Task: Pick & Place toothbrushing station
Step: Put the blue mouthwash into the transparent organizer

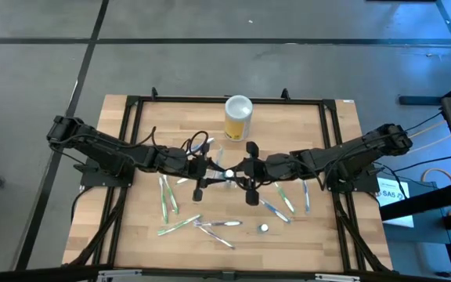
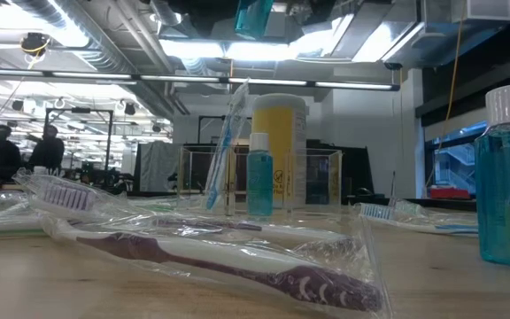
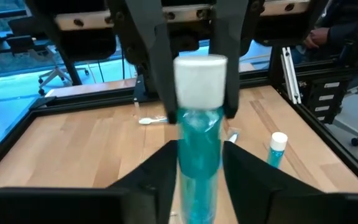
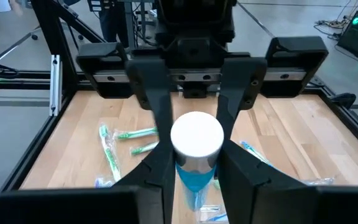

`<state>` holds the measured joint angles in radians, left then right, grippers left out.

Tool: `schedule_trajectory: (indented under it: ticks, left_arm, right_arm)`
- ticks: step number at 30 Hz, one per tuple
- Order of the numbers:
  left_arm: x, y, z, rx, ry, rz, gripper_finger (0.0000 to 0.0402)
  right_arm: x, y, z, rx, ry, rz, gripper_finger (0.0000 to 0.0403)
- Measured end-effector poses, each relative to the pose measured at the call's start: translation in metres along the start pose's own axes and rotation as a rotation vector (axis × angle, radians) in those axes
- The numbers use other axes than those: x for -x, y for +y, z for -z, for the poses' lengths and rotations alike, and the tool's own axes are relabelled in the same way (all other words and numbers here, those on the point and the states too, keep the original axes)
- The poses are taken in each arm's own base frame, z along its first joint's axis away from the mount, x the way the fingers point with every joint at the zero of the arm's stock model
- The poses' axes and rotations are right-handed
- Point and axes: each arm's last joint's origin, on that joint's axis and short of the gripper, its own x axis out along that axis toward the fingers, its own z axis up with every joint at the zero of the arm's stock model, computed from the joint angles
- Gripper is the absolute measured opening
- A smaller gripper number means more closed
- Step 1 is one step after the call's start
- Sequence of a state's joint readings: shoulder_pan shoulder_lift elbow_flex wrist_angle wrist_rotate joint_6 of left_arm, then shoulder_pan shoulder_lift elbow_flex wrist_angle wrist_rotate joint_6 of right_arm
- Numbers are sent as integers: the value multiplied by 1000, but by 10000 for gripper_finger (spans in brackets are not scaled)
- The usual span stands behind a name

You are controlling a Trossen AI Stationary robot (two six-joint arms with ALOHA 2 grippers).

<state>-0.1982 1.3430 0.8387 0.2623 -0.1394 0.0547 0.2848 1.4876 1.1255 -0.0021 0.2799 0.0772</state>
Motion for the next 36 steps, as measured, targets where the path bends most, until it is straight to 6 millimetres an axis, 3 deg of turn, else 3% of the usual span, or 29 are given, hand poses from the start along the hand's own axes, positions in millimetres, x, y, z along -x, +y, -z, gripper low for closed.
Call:
schedule_trajectory:
  ticks: [7,15,23,29,36]
  left_arm:
    - [0,0,0,30,-2,4,187]
    - [0,0,0,38,4,4,221]
    - [0,1,0,37,5,-37,235]
    - [0,5,4,25,41,-169,234]
    - [2,1,12,19,126,-168,233]
  right_arm:
    - [1,1,1,7,3,14,91]
    - [2,7,2,20,9,30,91]
    - [3,7,5,6,37,30,91]
    - [17,6,6,-89,97,55,91]
    - [26,8,11,-140,170,56,91]
